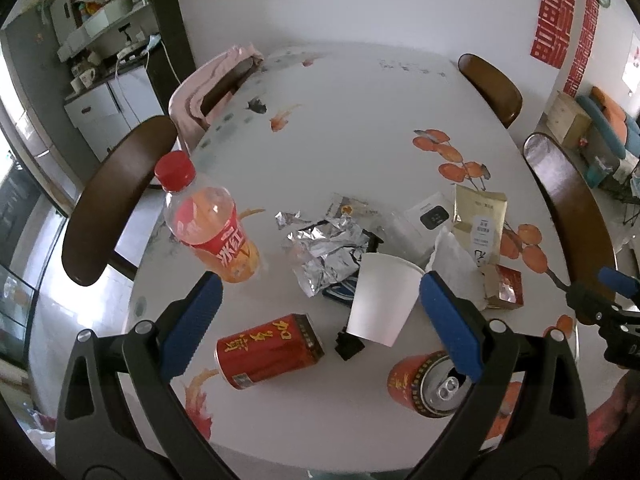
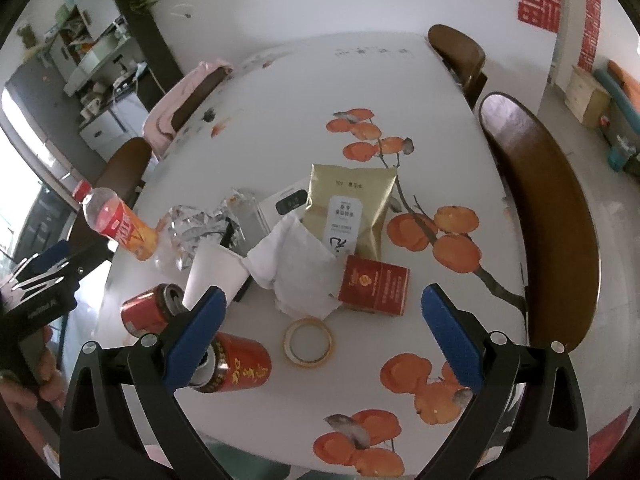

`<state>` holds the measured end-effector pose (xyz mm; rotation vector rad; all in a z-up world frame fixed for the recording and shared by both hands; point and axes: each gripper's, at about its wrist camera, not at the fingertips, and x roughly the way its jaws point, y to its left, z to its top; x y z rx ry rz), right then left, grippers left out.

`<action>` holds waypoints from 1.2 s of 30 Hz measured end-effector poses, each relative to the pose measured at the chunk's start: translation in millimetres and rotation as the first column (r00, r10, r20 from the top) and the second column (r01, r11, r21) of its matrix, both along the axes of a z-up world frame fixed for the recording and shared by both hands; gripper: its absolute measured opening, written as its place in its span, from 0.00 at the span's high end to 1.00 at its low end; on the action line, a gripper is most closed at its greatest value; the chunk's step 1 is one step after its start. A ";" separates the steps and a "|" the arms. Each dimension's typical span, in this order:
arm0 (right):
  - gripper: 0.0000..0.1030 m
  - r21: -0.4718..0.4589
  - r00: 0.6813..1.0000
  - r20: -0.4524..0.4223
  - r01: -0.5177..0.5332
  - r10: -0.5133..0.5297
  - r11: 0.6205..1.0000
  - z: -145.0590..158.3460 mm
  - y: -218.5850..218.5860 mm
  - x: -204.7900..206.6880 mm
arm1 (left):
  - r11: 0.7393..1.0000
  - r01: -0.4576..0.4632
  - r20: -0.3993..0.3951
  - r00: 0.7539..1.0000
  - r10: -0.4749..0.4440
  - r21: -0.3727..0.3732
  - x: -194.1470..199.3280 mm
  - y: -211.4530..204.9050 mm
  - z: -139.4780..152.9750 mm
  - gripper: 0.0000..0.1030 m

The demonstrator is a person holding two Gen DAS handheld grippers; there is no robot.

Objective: Collect trash
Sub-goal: 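Move both tools toward the white paper cup and red cigarette pack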

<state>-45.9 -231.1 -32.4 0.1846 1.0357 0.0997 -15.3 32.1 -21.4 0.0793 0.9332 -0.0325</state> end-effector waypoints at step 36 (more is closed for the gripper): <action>0.06 0.022 0.999 -0.034 0.014 -0.013 1.000 -16.1 -14.9 7.6 | 0.997 0.057 -0.040 0.998 -0.055 0.056 11.7 -19.0 -16.4 0.06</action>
